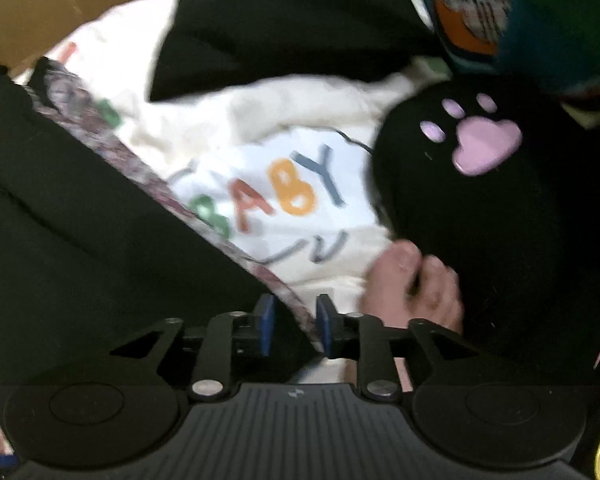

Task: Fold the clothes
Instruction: 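Open both grippers and lift them away from the folded trousers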

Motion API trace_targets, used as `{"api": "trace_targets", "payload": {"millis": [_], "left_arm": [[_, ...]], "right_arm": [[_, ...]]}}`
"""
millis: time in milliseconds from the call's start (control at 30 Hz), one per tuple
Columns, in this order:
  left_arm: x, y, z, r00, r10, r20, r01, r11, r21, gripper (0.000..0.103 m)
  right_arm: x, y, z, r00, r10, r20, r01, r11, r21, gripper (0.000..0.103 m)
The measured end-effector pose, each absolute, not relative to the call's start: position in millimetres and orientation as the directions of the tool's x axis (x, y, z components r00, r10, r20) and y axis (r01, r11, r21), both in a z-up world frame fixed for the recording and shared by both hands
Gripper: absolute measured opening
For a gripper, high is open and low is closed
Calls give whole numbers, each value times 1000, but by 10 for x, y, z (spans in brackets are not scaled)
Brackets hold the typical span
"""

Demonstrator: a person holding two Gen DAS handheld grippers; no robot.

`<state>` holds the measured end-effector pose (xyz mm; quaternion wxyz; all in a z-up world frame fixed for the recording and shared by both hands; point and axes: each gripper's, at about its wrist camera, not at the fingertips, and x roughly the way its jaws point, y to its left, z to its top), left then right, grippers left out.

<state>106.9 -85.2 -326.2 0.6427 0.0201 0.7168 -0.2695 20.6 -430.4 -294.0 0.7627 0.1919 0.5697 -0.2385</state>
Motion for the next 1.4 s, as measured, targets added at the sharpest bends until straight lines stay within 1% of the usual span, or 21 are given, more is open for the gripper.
{"api": "trace_targets", "payload": {"millis": [167, 267, 400, 433, 467, 567, 667, 767, 833, 900, 933, 967, 1000, 1133, 1200, 1267, 1333, 1400], "left_arm": [[1321, -597, -2999, -108, -350, -930, 350, 863, -365, 36], [1507, -428, -2817, -70, -381, -922, 324, 866, -382, 36], [1848, -215, -2416, 8, -430, -903, 313, 859, -406, 38], [1943, -157, -2304, 27, -439, -898, 317, 855, -409, 38], [2013, -115, -2220, 41, -445, -895, 322, 854, -410, 38], [2196, -51, -2007, 75, -451, -889, 335, 851, -404, 38], [2358, -11, -1857, 98, -437, -894, 360, 853, -378, 39], [2511, 19, -1722, 114, -438, -892, 375, 850, -369, 39], [2587, 9, -1610, 124, -454, -882, 400, 836, -375, 41], [2633, -42, -1522, 139, -448, -883, 408, 838, -361, 42], [2655, -69, -1479, 147, -444, -884, 412, 840, -353, 42], [2683, -88, -1438, 156, -441, -884, 415, 841, -347, 42], [2705, -92, -1396, 163, -440, -883, 421, 841, -341, 42], [2831, -204, -1276, 208, -424, -881, 451, 841, -298, 45], [2918, -281, -1258, 220, -423, -879, 442, 847, -297, 47], [2994, -410, -1255, 223, -428, -876, 477, 832, -285, 48], [3081, -548, -1240, 240, -416, -877, 500, 827, -256, 51], [3214, -667, -1254, 247, -396, -885, 489, 839, -239, 53]], "right_arm": [[468, -4172, -2491, 313, -179, -933, 479, 878, -7, 30], [669, -4121, -2149, 363, -164, -917, 420, 908, 3, 30], [936, -4014, -1719, 395, -139, -908, 325, 946, -4, 32], [961, -3982, -1643, 398, -138, -907, 315, 949, -6, 33], [987, -3951, -1567, 400, -136, -906, 304, 953, -9, 39], [1064, -3855, -1339, 407, -131, -904, 273, 962, -17, 42], [1141, -3760, -1110, 414, -126, -901, 241, 970, -25, 48], [1218, -3665, -882, 421, -121, -899, 209, 977, -33, 51], [1269, -3602, -729, 426, -117, -897, 187, 982, -39, 58], [1321, -3538, -577, 430, -113, -896, 166, 985, -45, 70], [1346, -3507, -501, 432, -111, -895, 155, 987, -48, 73], [1377, -3498, -474, 434, -107, -895, 148, 988, -47, 76], [1411, -3511, -494, 434, -102, -895, 146, 988, -42, 77], [1550, -3570, -596, 432, -75, -899, 134, 991, -18, 77], [1635, -3613, -682, 411, -52, -910, 145, 989, 9, 78], [1728, -3643, -762, 390, -25, -921, 150, 988, 37, 78], [1832, -3636, -837, 377, 7, -926, 132, 989, 61, 78], [1908, -3632, -954, 387, 15, -922, 105, 993, 60, 78]]}}
